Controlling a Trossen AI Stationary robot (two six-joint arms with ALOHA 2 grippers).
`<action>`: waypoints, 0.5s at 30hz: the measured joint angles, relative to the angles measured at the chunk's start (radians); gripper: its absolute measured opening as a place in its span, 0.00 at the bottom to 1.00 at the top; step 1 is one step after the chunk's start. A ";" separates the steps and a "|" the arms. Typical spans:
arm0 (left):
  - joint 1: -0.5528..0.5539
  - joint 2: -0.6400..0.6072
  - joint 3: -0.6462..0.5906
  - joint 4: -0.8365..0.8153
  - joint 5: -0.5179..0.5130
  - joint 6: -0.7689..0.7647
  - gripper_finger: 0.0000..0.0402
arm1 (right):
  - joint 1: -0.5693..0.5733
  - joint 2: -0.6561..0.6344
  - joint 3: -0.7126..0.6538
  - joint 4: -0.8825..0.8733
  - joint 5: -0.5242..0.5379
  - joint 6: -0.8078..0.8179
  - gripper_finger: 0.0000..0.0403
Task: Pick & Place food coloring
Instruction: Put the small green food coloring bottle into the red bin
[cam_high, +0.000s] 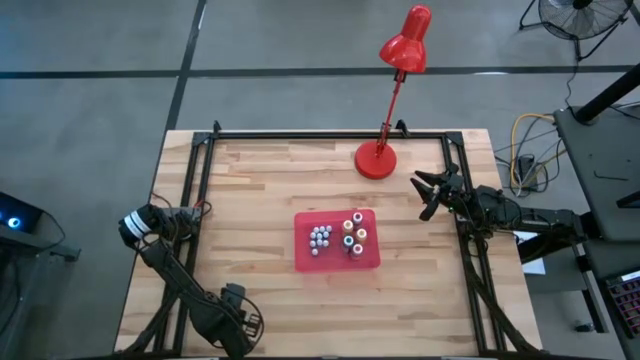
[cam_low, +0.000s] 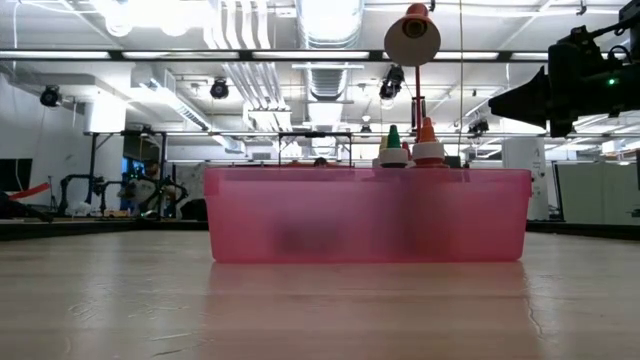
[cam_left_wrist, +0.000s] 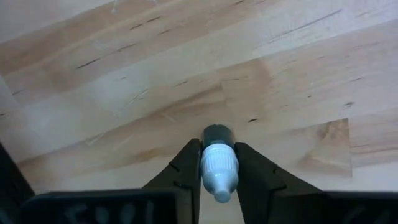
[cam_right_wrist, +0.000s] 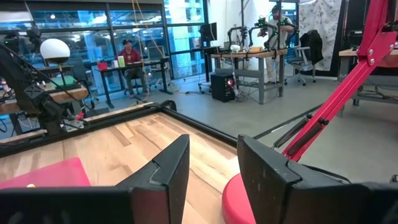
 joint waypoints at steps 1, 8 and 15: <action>0.000 0.000 0.000 0.001 0.000 0.000 0.12 | 0.000 0.000 0.000 0.000 0.000 0.000 0.32; 0.016 0.000 0.045 -0.015 -0.008 0.013 0.11 | 0.000 0.000 0.000 0.000 0.000 0.000 0.32; 0.073 0.000 0.172 -0.171 -0.066 0.045 0.10 | 0.000 0.000 0.000 0.000 0.000 0.000 0.32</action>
